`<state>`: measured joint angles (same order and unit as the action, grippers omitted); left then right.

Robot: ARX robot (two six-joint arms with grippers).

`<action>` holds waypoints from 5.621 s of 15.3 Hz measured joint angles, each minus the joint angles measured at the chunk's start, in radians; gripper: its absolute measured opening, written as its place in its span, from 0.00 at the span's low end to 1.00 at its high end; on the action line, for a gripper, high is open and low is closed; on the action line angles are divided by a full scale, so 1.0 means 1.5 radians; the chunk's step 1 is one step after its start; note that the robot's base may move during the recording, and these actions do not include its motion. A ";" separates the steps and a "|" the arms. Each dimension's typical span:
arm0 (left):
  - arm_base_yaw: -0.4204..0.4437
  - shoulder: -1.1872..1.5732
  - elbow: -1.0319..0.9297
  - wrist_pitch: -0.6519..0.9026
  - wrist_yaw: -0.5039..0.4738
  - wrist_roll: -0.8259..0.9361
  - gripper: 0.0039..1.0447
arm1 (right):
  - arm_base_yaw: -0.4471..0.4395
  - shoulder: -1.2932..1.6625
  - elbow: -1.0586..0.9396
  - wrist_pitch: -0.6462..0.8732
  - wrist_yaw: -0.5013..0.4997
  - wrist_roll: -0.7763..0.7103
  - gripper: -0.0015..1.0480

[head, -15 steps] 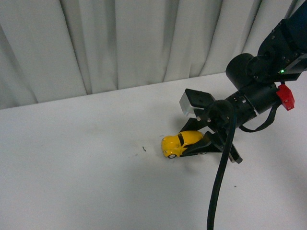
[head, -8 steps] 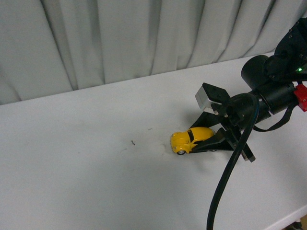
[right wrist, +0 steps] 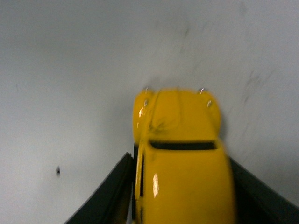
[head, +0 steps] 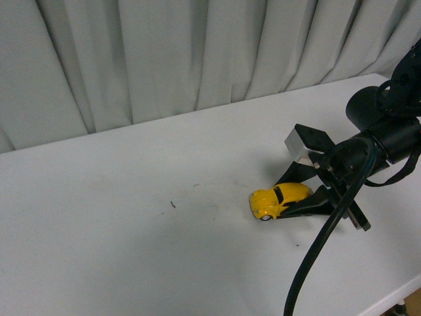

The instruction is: Wind up and store yellow beetle toy

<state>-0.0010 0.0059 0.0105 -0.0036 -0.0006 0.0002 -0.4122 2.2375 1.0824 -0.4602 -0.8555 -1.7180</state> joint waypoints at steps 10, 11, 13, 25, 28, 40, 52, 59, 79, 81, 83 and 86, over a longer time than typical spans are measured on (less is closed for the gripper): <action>0.000 0.000 0.000 0.000 0.000 0.000 0.94 | -0.001 -0.001 -0.013 0.023 0.012 0.028 0.94; 0.000 0.000 0.000 0.000 0.000 0.000 0.94 | 0.000 -0.001 -0.013 0.024 0.012 0.031 0.94; 0.000 0.000 0.000 0.000 0.000 0.000 0.94 | 0.002 -0.004 -0.015 0.054 -0.007 0.049 0.94; 0.000 0.000 0.000 0.000 0.001 0.000 0.94 | 0.177 -0.270 -0.387 1.154 0.238 1.098 0.65; 0.000 0.000 0.000 0.000 0.000 0.000 0.94 | 0.257 -0.505 -0.519 1.088 0.534 1.129 0.34; 0.000 0.000 0.000 0.000 0.000 0.000 0.94 | 0.275 -0.936 -0.701 0.832 0.570 1.135 0.02; 0.000 0.000 0.000 0.000 0.000 0.000 0.94 | 0.275 -1.242 -0.715 0.555 0.570 1.135 0.02; 0.000 0.000 0.000 0.000 0.000 0.000 0.94 | 0.275 -1.351 -0.715 0.449 0.570 1.135 0.02; 0.021 0.320 0.178 -0.148 -0.153 -0.224 0.94 | 0.275 -1.490 -0.714 0.305 0.571 1.136 0.94; 0.031 0.513 0.275 0.003 -0.136 -0.241 0.94 | 0.275 -1.490 -0.714 0.304 0.569 1.136 0.94; 0.033 0.703 0.348 0.092 -0.112 -0.200 0.94 | 0.275 -1.490 -0.714 0.304 0.571 1.136 0.94; 0.007 0.944 0.519 0.118 -0.091 -0.082 0.94 | 0.275 -1.490 -0.714 0.304 0.571 1.136 0.94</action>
<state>0.0097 1.4220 0.7891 0.1734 -0.1368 -0.1234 -0.0002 0.0025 0.0109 -0.0040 0.0006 -0.0143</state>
